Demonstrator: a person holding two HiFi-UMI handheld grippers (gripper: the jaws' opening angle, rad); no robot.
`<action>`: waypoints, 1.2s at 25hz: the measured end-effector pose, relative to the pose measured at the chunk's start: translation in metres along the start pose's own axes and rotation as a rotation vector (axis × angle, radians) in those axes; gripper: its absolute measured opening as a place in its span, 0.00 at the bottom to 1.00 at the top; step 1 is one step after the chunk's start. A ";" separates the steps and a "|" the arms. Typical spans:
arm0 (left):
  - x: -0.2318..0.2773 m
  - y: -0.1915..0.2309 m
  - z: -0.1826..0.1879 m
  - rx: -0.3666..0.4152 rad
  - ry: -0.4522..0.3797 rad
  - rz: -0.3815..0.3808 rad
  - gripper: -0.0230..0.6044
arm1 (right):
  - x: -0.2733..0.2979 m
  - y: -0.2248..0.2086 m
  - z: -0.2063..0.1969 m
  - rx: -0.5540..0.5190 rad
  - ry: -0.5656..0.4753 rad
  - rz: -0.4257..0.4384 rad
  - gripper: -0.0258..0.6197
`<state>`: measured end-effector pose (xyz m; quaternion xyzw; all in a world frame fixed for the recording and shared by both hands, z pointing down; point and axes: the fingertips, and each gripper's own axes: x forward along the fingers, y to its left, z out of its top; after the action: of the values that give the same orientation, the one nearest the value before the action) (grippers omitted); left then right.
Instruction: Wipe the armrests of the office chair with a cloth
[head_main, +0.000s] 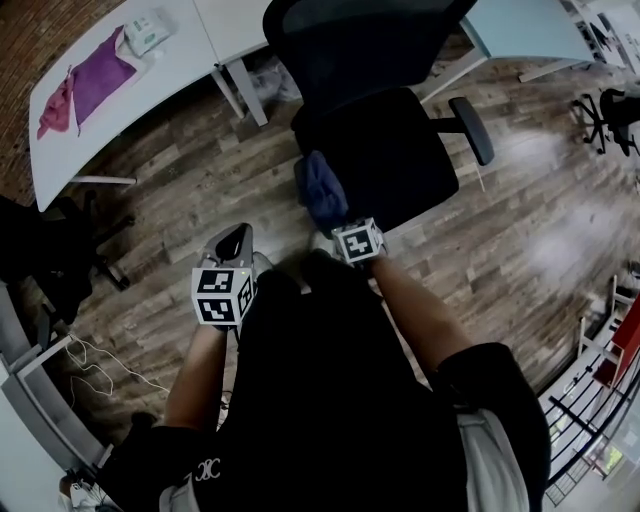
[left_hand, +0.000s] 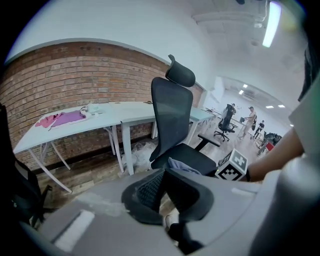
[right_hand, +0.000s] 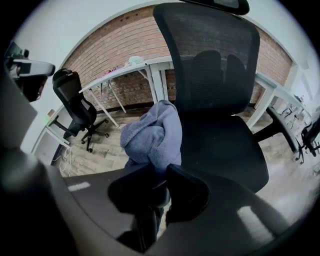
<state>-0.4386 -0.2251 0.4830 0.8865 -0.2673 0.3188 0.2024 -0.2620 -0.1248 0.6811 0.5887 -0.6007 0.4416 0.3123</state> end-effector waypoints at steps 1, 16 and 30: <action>0.002 -0.001 0.000 0.004 0.004 -0.007 0.05 | -0.001 0.001 -0.002 -0.001 0.000 -0.003 0.17; 0.026 -0.034 0.000 0.115 0.065 -0.129 0.05 | -0.021 0.014 -0.042 0.152 -0.017 0.048 0.17; 0.085 -0.052 0.014 0.209 0.125 -0.111 0.05 | -0.031 -0.040 -0.070 0.011 0.011 -0.014 0.16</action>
<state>-0.3450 -0.2213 0.5209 0.8945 -0.1702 0.3879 0.1427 -0.2299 -0.0450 0.6894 0.5922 -0.5923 0.4460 0.3157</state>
